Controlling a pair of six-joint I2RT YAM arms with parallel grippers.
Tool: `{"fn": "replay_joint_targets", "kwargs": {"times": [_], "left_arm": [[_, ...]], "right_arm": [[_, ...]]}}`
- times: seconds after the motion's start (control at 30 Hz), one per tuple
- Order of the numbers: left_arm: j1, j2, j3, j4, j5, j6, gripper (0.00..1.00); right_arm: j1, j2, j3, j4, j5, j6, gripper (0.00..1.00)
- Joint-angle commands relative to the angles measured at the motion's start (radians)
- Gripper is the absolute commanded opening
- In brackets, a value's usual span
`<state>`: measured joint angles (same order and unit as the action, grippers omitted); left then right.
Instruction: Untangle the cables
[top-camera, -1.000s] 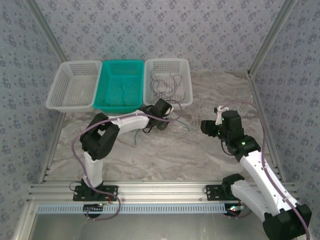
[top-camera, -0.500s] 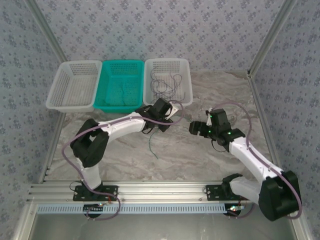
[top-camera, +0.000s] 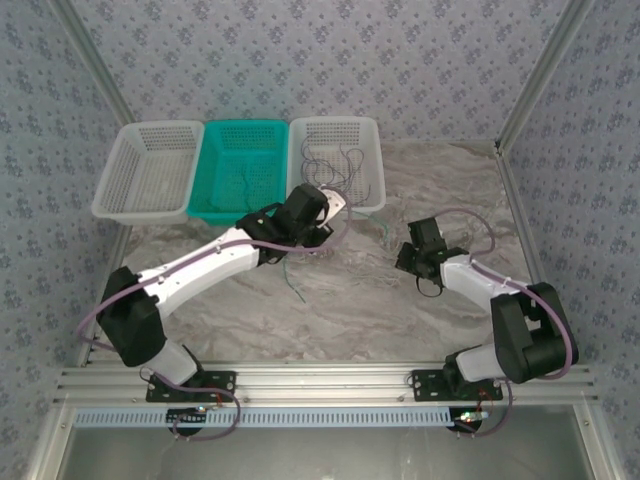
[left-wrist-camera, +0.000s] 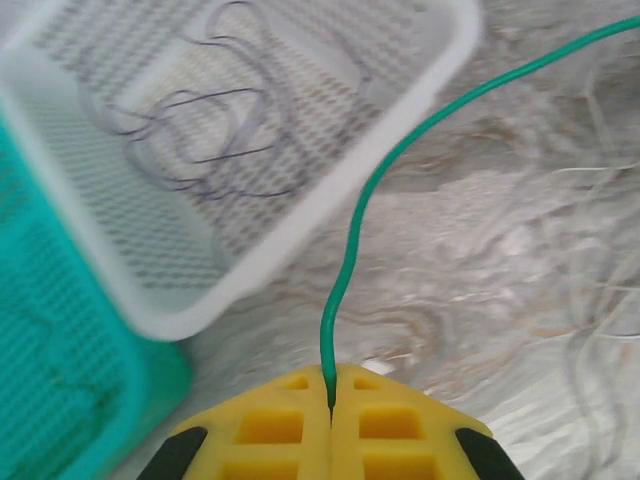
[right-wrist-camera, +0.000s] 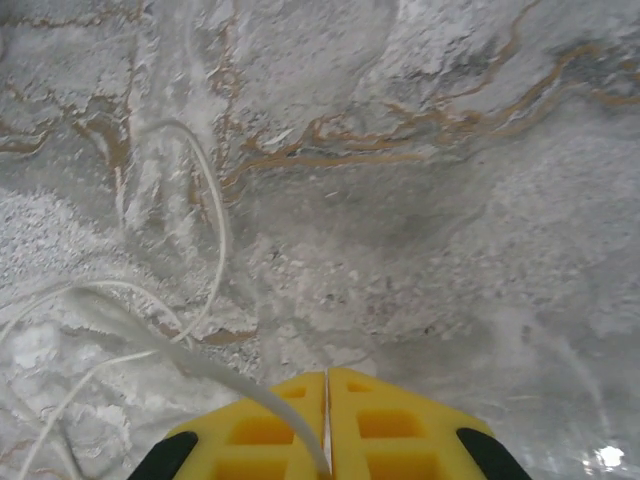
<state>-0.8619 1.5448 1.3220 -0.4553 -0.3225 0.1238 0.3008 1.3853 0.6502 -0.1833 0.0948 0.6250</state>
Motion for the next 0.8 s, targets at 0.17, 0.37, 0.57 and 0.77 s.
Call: {"fn": "replay_joint_targets", "kwargs": {"times": [0.17,0.37,0.57,0.77], "left_arm": [[0.165,-0.084,0.174,-0.181,-0.184,-0.108,0.0],[0.424,-0.005,0.359,-0.186,-0.06,-0.148,0.0],[0.617,0.23,0.557,-0.147,0.068,-0.228,0.0],[0.662,0.471,0.73,-0.194,0.079,-0.254,0.05]], "right_arm": [[-0.003,-0.11,-0.03,-0.044,0.034,0.015,0.03],[0.011,-0.215,-0.044,-0.088,0.005,0.013,0.0],[0.011,-0.289,-0.054,-0.159,0.005,0.013,0.0],[0.015,-0.375,-0.046,-0.196,-0.009,0.018,0.0]]}}
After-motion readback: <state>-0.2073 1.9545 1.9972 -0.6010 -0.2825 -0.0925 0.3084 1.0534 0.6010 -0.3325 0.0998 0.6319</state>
